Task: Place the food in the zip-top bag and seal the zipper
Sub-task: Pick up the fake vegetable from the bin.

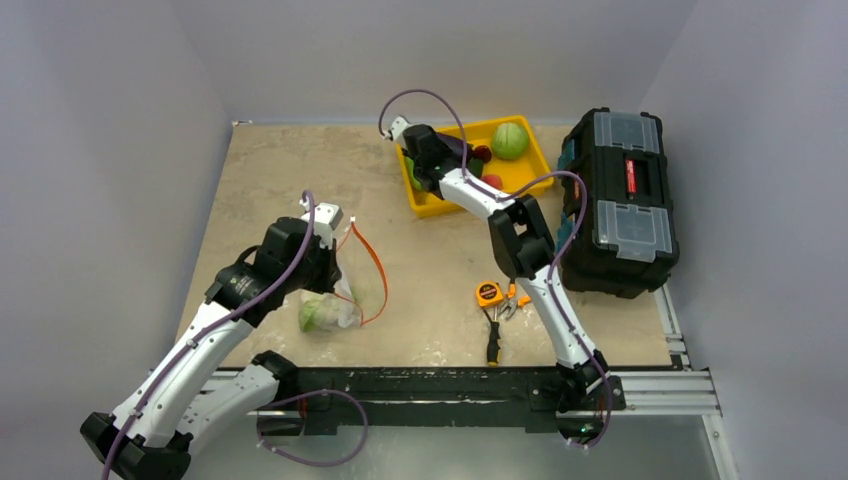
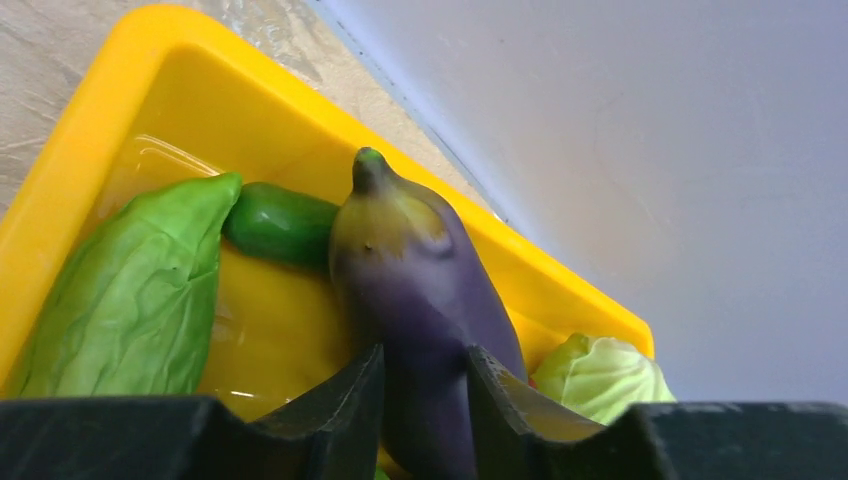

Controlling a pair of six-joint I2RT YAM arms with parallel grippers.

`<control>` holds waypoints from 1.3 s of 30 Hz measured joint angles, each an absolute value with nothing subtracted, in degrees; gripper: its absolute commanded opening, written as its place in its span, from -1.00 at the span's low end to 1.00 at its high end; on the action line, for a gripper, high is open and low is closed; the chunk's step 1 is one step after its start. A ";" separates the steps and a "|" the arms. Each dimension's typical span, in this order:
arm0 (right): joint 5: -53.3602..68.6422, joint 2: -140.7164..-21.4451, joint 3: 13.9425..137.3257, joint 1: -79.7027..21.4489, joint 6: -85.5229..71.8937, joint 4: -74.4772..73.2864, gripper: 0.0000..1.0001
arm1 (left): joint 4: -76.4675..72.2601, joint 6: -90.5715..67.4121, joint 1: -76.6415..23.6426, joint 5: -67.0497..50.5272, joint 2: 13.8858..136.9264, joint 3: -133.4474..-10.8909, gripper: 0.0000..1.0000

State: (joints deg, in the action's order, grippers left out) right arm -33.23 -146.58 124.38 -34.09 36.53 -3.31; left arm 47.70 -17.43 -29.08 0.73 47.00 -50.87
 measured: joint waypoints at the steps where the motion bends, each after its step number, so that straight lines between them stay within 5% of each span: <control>1: -33.58 -146.36 124.36 -34.13 36.51 -3.40 -0.46 | 47.70 -17.43 -29.08 0.73 47.00 -50.87 -1.00; 9: -35.94 -139.44 117.97 -34.70 36.23 -3.29 -0.84 | 47.70 -17.43 -29.08 0.80 47.00 -50.87 -1.00; 21: -33.45 -131.04 115.20 -34.44 30.74 -4.62 0.17 | 47.72 -17.45 -30.11 1.61 47.00 -50.87 -1.00; 27: -30.50 -133.49 119.48 -33.21 16.82 -12.36 0.95 | 47.72 -17.45 -30.24 2.02 47.42 -50.87 -1.00; 39: -22.70 -132.94 120.16 -26.11 -21.89 -17.56 0.95 | 47.77 -17.45 -30.41 2.20 48.38 -50.87 -1.00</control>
State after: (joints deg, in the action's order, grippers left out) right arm -22.70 -132.94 120.16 -26.11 -21.89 -17.56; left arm 47.77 -17.45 -30.41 2.20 48.38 -50.87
